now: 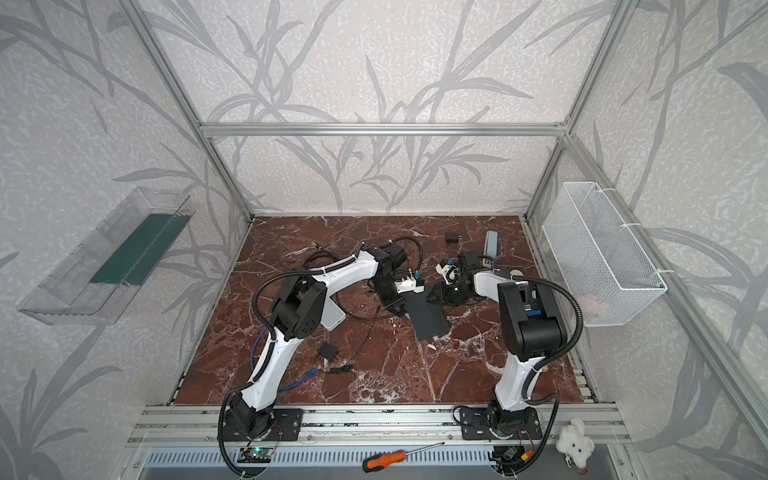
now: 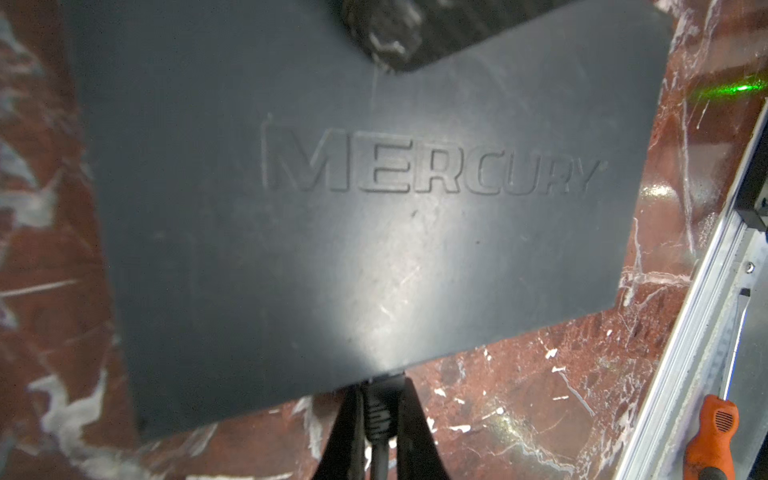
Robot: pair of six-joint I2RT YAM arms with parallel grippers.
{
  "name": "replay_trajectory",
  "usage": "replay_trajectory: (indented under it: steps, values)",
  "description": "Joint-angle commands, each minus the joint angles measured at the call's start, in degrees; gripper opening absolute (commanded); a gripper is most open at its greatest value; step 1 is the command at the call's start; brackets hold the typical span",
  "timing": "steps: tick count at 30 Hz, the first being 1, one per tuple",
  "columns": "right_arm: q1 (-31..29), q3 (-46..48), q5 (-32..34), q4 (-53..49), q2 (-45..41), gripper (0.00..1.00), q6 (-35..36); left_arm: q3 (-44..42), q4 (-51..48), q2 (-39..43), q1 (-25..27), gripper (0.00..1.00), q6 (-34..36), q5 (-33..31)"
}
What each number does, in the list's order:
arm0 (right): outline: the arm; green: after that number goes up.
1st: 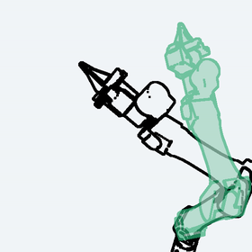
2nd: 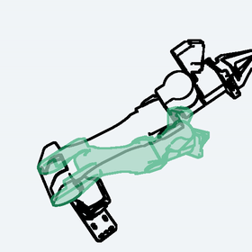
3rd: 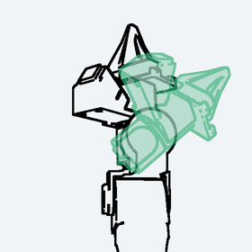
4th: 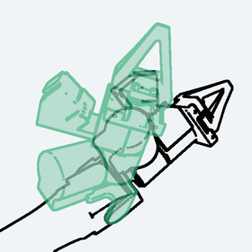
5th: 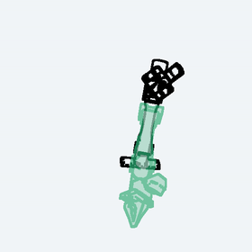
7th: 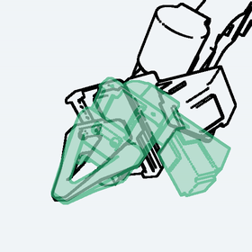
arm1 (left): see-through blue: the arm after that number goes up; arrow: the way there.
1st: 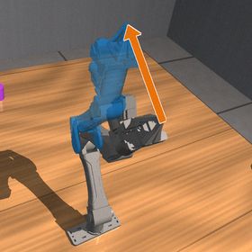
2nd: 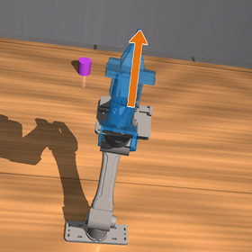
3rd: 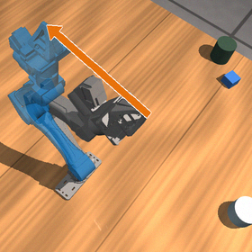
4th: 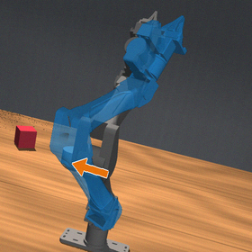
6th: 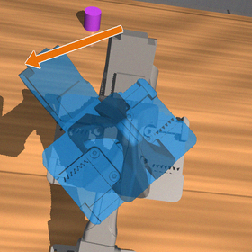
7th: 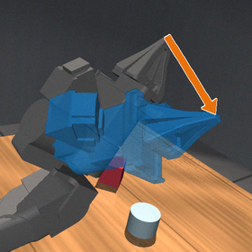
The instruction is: Insert the plug into the switch port
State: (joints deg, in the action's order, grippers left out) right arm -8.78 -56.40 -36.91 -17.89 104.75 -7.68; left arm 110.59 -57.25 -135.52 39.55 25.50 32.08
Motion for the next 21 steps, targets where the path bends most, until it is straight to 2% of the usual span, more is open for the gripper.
replay_trajectory:
  steps: [1, 5, 10, 13, 17, 21]
  values:
    - [-3.35, 3.01, -8.86, -7.86, 0.1, 0.43, -5.18, 4.89, 22.75, -0.97, 0.5, 0.07, 0.94, 3.77]
    - [1.38, 1.68, -0.62, -9.38, -3.52, 0.43, -9.66, 5.38, 18.28, -0.61, -1.05, 0.14, 3.55, 3.4]
    - [2.62, 0.56, 5.06, -10.55, -5.38, 0.44, -12.67, 5.42, 11.84, -0.28, -1.96, 0.36, 5.16, -2.49]
    - [2.62, 0.43, 6.65, -10.45, -5.89, 0.44, -13.73, 3.37, 9.6, 1.74, -3.39, 0.45, 4.36, -4.58]
    - [2.62, 0.59, 7.11, -9.66, -6.44, 0.45, -14.76, -3.77, 14.77, 7.94, -5.87, 0.51, -2.12, -9.51]
    - [2.62, 1.3, 7.18, -8.41, -7.78, 0.45, -15.39, -10.82, 17.6, 14.84, -7.15, 0.51, -11.88, -18.73]
